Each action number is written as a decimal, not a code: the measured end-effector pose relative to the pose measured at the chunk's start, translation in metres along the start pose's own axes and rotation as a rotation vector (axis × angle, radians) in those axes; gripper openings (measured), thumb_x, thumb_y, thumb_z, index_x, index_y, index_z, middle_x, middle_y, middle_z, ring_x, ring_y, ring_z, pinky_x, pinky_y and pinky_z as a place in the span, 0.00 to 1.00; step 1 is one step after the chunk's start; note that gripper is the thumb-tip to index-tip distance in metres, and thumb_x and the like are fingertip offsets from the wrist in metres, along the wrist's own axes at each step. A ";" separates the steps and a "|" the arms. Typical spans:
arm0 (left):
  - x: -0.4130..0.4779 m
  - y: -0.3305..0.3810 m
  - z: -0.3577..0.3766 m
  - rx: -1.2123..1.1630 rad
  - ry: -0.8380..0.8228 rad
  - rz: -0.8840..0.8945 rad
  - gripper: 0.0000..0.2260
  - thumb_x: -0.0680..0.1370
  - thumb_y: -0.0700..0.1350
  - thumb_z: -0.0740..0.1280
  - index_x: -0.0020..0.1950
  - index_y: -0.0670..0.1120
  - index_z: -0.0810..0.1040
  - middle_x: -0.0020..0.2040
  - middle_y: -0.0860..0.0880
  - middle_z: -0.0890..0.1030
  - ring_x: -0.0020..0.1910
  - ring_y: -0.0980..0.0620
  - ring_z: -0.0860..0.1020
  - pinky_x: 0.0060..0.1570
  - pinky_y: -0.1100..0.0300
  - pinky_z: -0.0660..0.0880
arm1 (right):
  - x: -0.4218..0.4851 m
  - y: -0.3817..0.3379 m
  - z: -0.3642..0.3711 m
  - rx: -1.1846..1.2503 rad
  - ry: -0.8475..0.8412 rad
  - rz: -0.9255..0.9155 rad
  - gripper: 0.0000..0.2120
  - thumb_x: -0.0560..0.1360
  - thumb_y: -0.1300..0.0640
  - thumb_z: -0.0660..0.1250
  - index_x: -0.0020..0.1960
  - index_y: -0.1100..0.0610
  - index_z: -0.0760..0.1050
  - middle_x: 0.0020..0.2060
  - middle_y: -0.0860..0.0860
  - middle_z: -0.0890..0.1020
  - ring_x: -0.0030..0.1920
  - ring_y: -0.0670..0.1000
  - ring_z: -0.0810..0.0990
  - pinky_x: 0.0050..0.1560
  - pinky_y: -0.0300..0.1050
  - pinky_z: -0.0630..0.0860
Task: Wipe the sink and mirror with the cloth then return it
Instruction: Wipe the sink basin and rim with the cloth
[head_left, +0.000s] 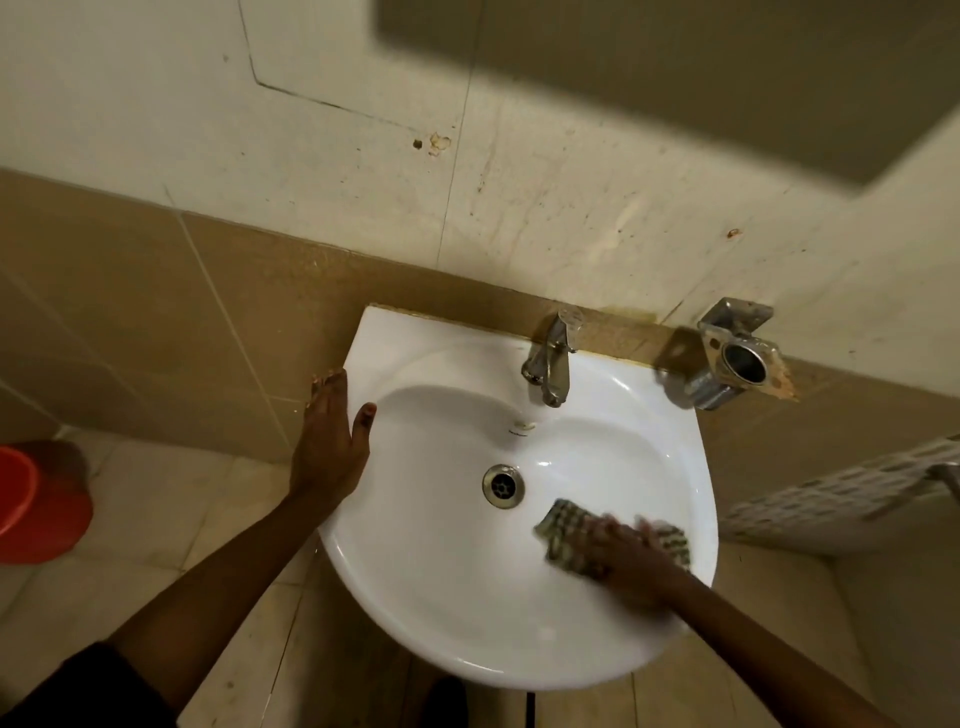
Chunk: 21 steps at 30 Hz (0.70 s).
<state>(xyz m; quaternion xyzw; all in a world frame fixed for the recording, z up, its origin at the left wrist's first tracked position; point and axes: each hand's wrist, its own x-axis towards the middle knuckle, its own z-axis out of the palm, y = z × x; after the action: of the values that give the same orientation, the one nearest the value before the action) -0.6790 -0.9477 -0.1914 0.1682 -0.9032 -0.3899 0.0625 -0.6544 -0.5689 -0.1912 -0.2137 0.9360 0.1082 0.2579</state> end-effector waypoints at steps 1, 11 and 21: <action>0.000 -0.001 0.000 0.002 -0.001 0.000 0.28 0.80 0.52 0.55 0.76 0.43 0.52 0.77 0.43 0.57 0.77 0.45 0.51 0.74 0.45 0.55 | 0.007 0.008 -0.005 -0.099 0.076 0.088 0.26 0.79 0.46 0.51 0.75 0.44 0.47 0.76 0.52 0.62 0.75 0.54 0.60 0.70 0.69 0.58; -0.002 0.001 -0.003 -0.011 -0.005 0.008 0.27 0.80 0.51 0.56 0.76 0.42 0.54 0.77 0.39 0.58 0.77 0.42 0.52 0.73 0.43 0.56 | -0.051 -0.139 -0.031 0.699 -0.213 -0.173 0.29 0.75 0.44 0.64 0.73 0.41 0.58 0.76 0.47 0.61 0.73 0.51 0.63 0.74 0.50 0.58; -0.032 0.069 -0.026 -0.191 -0.124 0.053 0.12 0.78 0.43 0.60 0.46 0.42 0.83 0.53 0.37 0.83 0.55 0.39 0.79 0.61 0.50 0.71 | -0.104 -0.117 -0.113 1.526 0.201 -0.034 0.18 0.80 0.65 0.58 0.68 0.69 0.66 0.63 0.66 0.75 0.65 0.58 0.73 0.70 0.42 0.67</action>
<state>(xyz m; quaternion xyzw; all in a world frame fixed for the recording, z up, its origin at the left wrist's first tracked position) -0.6605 -0.9099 -0.1227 0.1132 -0.8682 -0.4820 0.0324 -0.5702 -0.6723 -0.0514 0.0004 0.7669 -0.5914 0.2491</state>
